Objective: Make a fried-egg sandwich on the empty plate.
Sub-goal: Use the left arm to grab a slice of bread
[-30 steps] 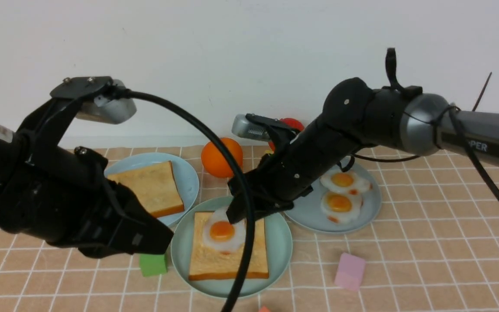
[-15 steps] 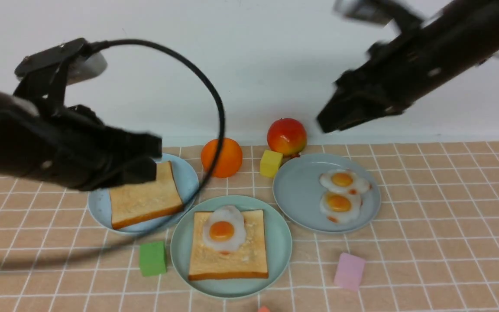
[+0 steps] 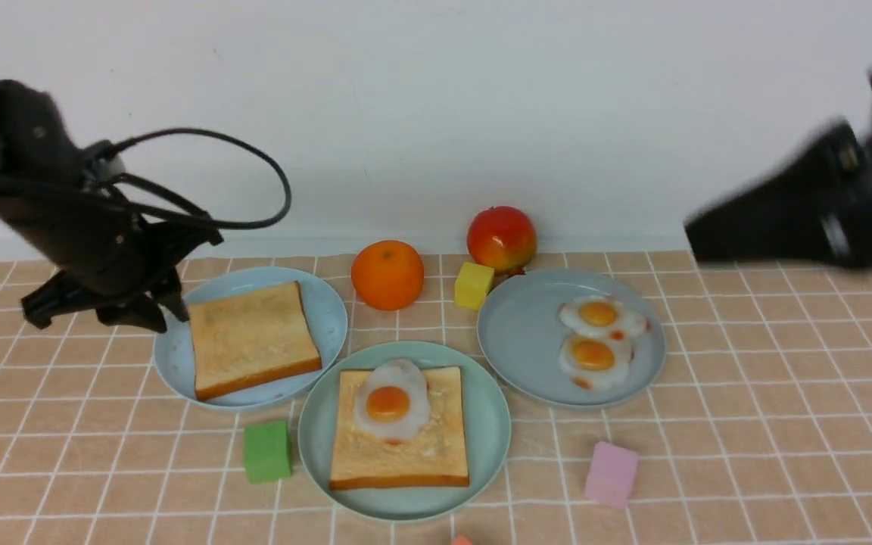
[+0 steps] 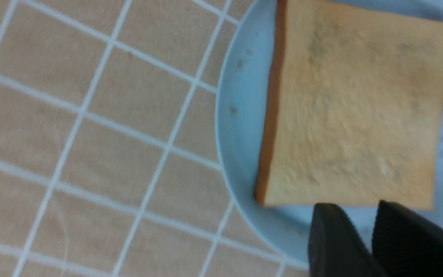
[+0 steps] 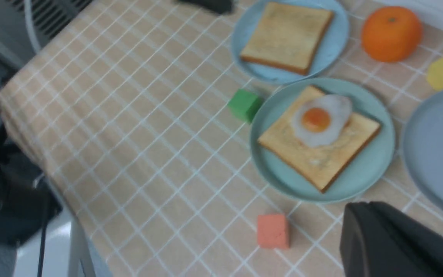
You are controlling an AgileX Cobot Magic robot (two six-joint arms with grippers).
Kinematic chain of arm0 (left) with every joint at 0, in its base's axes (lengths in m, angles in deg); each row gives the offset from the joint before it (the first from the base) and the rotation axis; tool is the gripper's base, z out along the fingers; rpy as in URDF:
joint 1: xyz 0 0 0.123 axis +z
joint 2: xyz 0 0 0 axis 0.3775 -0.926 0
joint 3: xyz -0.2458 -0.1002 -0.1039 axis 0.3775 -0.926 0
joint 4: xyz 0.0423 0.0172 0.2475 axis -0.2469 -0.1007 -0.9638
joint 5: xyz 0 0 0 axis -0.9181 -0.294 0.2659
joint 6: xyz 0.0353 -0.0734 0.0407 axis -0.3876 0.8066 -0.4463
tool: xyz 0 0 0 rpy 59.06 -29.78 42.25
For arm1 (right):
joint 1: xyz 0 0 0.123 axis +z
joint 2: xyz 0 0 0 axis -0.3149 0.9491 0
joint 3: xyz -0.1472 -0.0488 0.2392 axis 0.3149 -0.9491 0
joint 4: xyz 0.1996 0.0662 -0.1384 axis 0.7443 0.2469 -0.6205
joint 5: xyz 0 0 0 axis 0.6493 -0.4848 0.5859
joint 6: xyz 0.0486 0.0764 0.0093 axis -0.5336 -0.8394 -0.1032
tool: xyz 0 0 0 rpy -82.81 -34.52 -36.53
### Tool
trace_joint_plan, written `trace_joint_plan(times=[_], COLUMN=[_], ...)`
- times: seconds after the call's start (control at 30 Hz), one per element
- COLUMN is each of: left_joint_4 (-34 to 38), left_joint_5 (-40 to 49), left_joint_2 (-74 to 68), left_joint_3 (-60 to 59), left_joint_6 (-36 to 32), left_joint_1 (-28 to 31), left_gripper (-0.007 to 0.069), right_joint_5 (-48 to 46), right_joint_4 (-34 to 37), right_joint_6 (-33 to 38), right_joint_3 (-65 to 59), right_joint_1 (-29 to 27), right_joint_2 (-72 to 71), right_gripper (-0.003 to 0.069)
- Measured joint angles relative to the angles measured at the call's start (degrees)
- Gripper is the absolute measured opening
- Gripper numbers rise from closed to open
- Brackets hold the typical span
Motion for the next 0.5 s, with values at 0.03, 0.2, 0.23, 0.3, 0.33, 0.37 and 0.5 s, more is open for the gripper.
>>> trace_joint_plan(times=[0.03, 0.2, 0.23, 0.3, 0.33, 0.37, 0.5], left_joint_4=[0.00, -1.67, -1.91, -2.72, -2.85, -2.87, -2.33], left_joint_5=[0.36, 0.56, 0.56, 0.61, 0.73, 0.75, 0.87], left_joint_2=[-1.51, -8.80, -9.05, -11.91, -12.94, -13.71, -15.48], left_joint_3=[1.34, 6.90, 7.17, 7.99, 8.05, 8.07, 8.51], left_joint_6=[-0.65, -3.60, -3.71, -3.99, -4.10, -4.17, -4.58], left_joint_1=[0.00, 0.00, 0.00, 0.00, 0.00, 0.00, 0.00], left_gripper=[0.0239, 0.0367, 0.0373, 0.0390, 0.0391, 0.0391, 0.0360], right_joint_5=[0.16, 0.53, 0.53, -0.12, -0.30, -0.43, -1.14], right_joint_4=[0.31, 1.65, 1.65, 1.80, 1.80, 1.80, 1.85], right_joint_6=[1.12, 4.94, 4.93, 5.00, 5.00, 5.00, 5.00], right_joint_3=[-1.21, -6.54, -6.54, -6.93, -6.93, -6.93, -6.93], right_joint_1=[0.00, 0.00, 0.00, 0.00, 0.00, 0.00, 0.00], right_joint_2=[-1.13, -5.27, -5.35, -5.66, -5.66, -5.66, -5.72], right_gripper=[-0.0013, -0.0013, -0.0013, -0.0010, -0.0009, -0.0008, -0.0006])
